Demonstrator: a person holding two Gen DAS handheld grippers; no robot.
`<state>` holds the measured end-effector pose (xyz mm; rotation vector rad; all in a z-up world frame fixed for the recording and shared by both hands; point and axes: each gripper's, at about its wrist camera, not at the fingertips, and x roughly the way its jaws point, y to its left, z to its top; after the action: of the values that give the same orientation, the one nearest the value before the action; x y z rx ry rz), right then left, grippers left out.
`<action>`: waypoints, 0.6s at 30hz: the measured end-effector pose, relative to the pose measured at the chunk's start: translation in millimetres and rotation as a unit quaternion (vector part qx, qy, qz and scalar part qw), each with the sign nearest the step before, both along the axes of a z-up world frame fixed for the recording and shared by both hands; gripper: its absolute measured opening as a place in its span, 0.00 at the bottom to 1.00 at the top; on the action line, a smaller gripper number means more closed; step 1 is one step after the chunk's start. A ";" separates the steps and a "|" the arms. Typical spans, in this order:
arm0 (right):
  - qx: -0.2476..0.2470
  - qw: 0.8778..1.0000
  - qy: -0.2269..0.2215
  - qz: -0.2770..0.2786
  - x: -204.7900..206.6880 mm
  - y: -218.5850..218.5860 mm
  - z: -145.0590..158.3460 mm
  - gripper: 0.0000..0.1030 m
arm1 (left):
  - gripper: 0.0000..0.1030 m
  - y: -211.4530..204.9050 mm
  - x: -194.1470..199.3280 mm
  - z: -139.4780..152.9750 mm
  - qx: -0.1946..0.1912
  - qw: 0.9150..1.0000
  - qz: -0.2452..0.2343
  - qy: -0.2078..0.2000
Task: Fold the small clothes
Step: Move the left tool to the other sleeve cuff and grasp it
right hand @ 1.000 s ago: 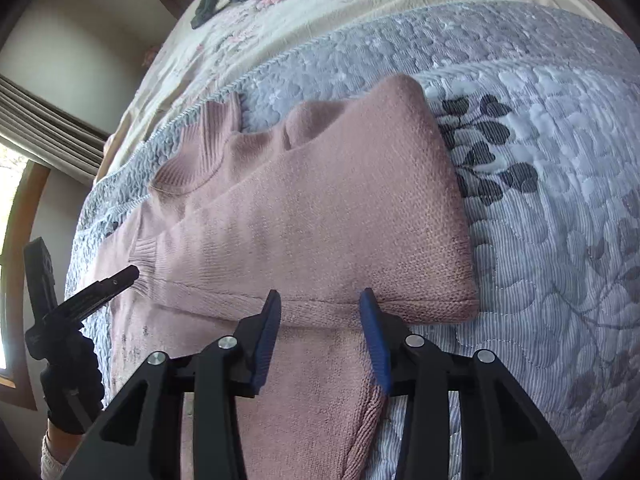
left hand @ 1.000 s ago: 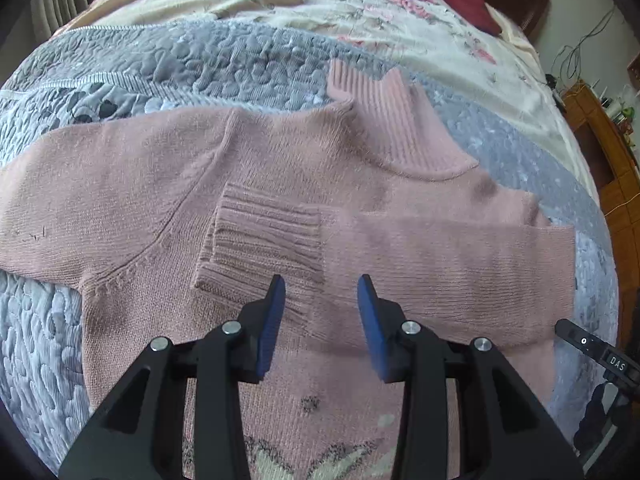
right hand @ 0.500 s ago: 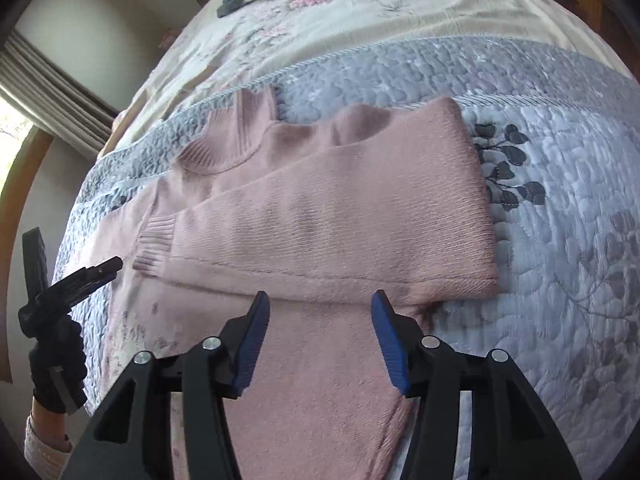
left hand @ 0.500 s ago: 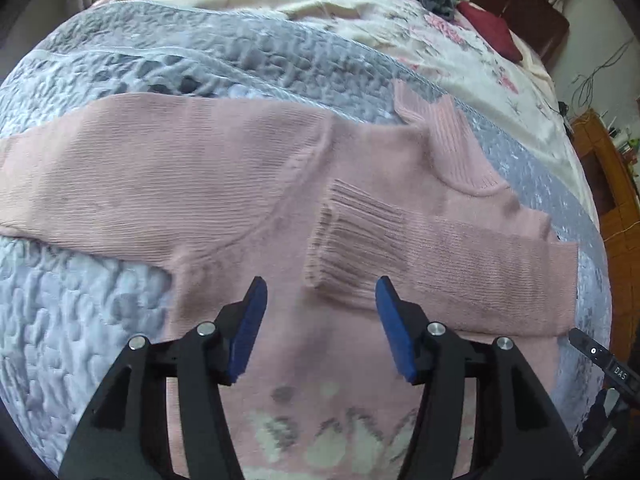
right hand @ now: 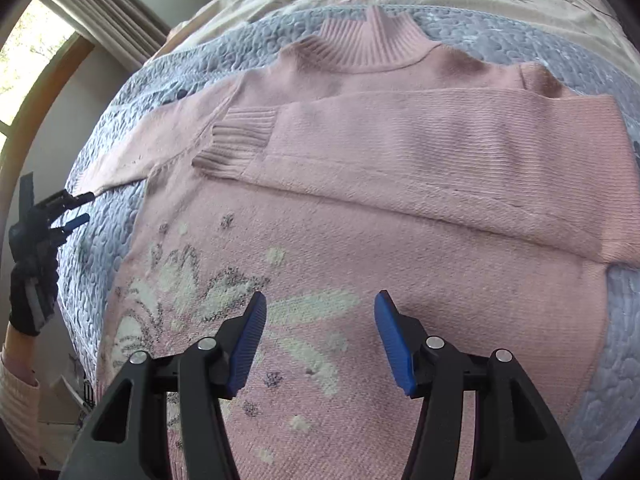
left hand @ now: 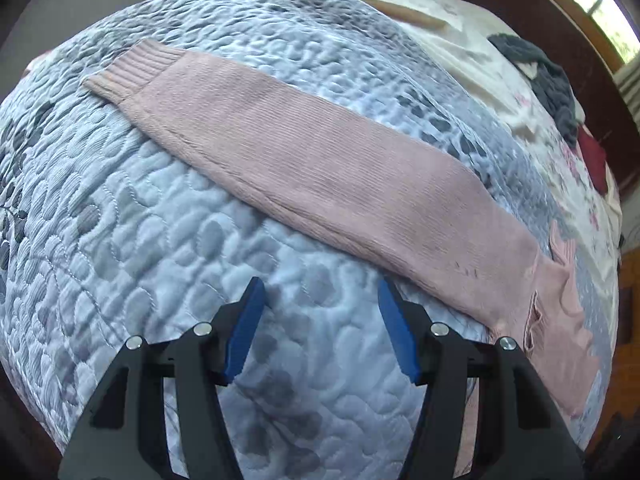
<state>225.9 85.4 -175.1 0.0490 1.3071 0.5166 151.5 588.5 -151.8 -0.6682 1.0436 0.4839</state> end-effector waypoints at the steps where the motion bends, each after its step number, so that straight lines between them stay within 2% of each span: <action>1: -0.002 1.000 0.001 0.004 0.2 4.6 -2.5 0.55 | 0.57 12.9 -2.7 -1.3 -0.008 1.000 0.015 -0.007; 4: -0.012 1.000 0.001 0.009 0.6 13.8 -11.0 0.55 | 0.56 52.5 -10.4 -7.1 -0.035 0.997 0.061 -0.035; 7: -0.024 1.000 -0.005 0.009 0.8 19.3 -18.3 0.58 | 0.53 89.7 -16.3 -14.7 -0.072 0.990 0.103 -0.069; 10: -0.032 0.999 -0.013 0.011 -0.2 24.3 -21.5 0.61 | 0.49 118.2 -17.1 -20.1 -0.099 0.982 0.129 -0.101; 18: -0.024 1.000 -0.015 0.002 3.7 24.8 -26.7 0.62 | 0.41 162.3 -10.0 -29.3 -0.131 0.966 0.170 -0.145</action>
<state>229.6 110.2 -201.8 -0.0012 1.2899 0.4877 141.4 750.8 -181.1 -1.1301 0.7217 0.5281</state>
